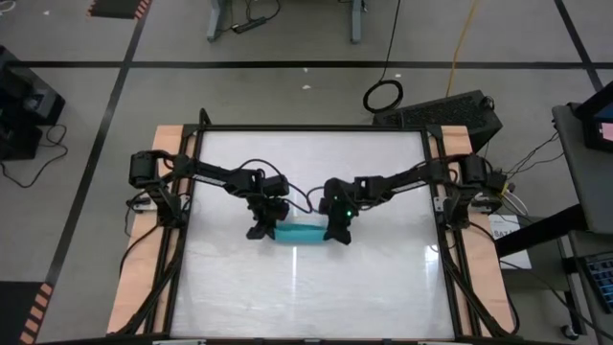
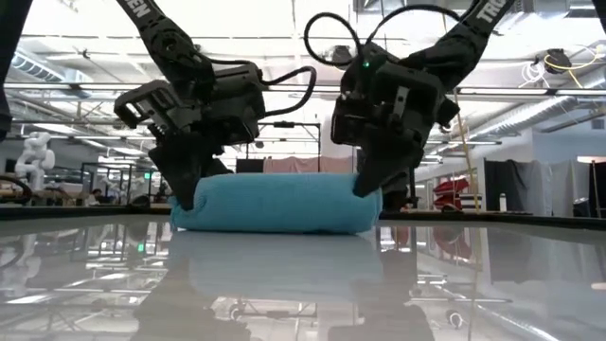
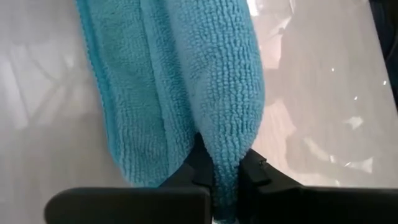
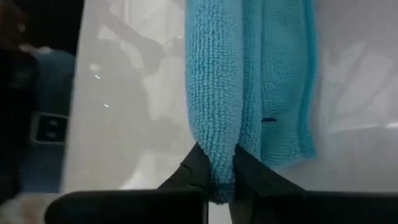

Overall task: Roll towel
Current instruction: Roll the blue towel

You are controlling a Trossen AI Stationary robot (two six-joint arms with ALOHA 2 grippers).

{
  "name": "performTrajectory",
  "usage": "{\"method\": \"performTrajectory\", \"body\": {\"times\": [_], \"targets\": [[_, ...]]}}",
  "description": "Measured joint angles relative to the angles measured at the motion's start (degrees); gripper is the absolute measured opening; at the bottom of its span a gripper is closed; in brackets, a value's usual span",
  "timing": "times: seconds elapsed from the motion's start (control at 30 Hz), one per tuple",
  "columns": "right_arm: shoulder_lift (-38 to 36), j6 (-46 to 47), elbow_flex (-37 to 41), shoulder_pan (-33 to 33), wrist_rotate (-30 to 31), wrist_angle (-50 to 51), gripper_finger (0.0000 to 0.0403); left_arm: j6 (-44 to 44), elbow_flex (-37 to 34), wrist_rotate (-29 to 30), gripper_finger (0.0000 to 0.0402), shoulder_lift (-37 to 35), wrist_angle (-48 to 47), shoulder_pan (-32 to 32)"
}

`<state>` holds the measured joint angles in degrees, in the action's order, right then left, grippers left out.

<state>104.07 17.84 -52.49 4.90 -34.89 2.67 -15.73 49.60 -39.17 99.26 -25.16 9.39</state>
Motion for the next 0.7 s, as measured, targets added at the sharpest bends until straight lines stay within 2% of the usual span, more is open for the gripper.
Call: {"method": "performTrajectory", "body": {"times": [0.2, 0.5, 0.7], "targets": [[0.0, 7.5, 0.0, 2.5, -5.6, -0.1, 0.0017, 6.3, 0.1, 0.1, 0.0020, 0.0, -0.1, 0.0], [3.2, 14.6, -0.1, 3.7, -6.7, 1.5, 0.0017, 13.9, 0.1, 1.9, 0.0020, 1.4, 0.0, 0.0], [5.9, 15.8, -0.2, 2.7, -8.1, 0.1, 0.0024, 17.0, 0.2, -1.0, 0.0026, 4.5, 0.3, -0.1]]}}
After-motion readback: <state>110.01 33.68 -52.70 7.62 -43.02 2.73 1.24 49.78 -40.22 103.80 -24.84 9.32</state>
